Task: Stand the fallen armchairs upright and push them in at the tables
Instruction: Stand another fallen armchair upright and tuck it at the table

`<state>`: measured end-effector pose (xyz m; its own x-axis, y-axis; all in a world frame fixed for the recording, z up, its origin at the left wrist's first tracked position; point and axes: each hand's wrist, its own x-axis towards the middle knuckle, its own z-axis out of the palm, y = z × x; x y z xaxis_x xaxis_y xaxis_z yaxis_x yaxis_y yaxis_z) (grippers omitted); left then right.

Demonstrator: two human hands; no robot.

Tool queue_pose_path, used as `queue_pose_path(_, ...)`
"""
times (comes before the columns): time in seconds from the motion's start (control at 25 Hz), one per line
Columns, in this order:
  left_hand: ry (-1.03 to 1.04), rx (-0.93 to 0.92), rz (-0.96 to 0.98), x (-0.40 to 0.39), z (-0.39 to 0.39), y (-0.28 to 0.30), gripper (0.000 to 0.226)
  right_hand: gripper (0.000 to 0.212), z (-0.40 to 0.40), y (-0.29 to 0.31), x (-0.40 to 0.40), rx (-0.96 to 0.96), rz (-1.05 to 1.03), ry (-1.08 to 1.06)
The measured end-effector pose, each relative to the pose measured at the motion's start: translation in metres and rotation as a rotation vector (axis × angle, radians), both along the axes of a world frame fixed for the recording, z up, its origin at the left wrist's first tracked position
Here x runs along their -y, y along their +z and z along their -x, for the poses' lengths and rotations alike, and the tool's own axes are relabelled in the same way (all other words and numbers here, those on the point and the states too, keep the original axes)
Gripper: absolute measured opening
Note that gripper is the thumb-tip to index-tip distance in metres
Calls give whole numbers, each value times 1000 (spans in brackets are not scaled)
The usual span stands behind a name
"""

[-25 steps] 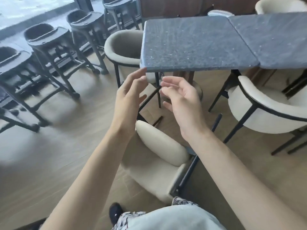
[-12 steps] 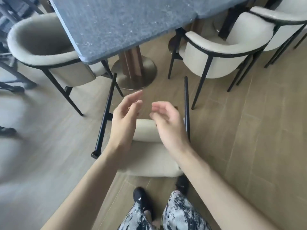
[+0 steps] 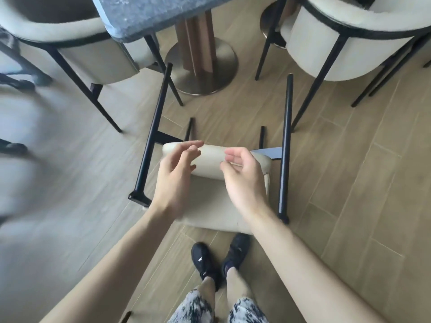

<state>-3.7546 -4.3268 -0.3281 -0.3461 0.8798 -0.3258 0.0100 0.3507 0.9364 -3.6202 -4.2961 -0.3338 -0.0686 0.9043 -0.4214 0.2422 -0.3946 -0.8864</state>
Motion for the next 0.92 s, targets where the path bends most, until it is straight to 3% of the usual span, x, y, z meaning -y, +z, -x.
queue_pose_path(0.16, -97, -89, 85, -8, 10, -64, 26, 27, 1, -59, -10, 146, 76, 72)
queue_pose_path(0.4, -327, -371, 303, 8, 28, -186, 15, 39, 14, -174, 5, 425, 302, 337)
queue_pose_path(0.6, -705, -774, 608, 26, 72, -269, 33, 45, -11, -263, 18, 708, 469, 539)
queue_pose_path(0.8, -1151, -1281, 804, 50, 115, -319, 50, 42, -44, -325, 32, 962, 461, 666)
queue_pose_path(0.92, -1347, -1551, 901, 53, 135, -336, 53, 43, -64, -352, 42, 1214, 387, 813)
